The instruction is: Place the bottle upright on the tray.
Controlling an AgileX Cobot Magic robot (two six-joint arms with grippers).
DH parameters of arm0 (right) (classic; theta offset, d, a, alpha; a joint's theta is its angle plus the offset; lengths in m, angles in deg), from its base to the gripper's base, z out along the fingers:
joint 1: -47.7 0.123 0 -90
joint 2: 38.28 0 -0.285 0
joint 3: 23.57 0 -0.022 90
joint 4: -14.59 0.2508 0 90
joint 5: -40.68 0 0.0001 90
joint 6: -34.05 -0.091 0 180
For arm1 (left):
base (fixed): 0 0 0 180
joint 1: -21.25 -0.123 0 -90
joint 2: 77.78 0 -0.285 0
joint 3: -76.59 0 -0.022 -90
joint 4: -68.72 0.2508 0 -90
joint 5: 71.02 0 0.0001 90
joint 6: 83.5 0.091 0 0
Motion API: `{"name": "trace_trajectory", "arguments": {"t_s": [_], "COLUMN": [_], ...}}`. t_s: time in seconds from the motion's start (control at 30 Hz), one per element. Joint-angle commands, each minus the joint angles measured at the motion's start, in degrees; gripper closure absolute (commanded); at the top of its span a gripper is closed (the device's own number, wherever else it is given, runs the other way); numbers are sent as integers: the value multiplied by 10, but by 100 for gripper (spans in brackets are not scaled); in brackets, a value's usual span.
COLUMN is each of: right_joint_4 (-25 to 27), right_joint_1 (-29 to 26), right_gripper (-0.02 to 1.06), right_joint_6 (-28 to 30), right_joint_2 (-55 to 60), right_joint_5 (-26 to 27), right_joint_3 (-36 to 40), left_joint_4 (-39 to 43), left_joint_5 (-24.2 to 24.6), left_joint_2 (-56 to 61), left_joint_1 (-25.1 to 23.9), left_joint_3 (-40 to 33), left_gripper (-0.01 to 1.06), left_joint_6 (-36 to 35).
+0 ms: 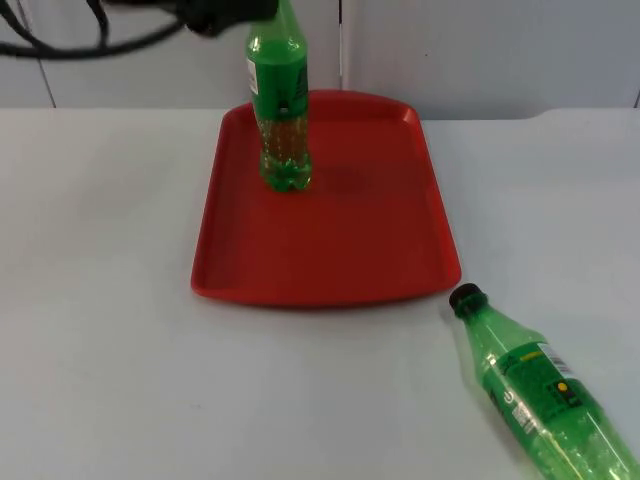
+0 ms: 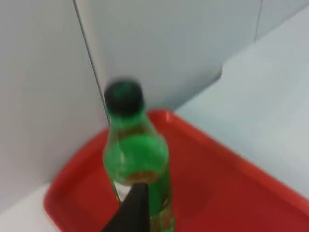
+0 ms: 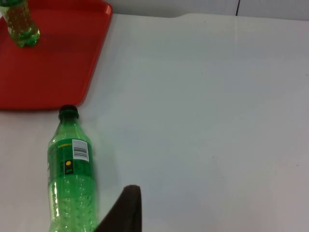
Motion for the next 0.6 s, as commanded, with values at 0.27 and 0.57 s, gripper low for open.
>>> {"name": "trace_trajectory", "arguments": {"t_s": [0.27, 0.57], "right_joint_4": [0, 0], "right_joint_1": [-4, -4], "right_gripper": [-1, -1], "right_joint_6": [5, 5], "right_joint_2": [-1, -1], "right_joint_5": [3, 3], "right_joint_3": [1, 1], "left_joint_4": [106, 106], "left_joint_5": [2, 22], "left_joint_2": [144, 241], "left_joint_1": [0, 0], "left_joint_3": [-32, -73], "left_gripper": [0, 0], "left_joint_6": [-167, -199]}}
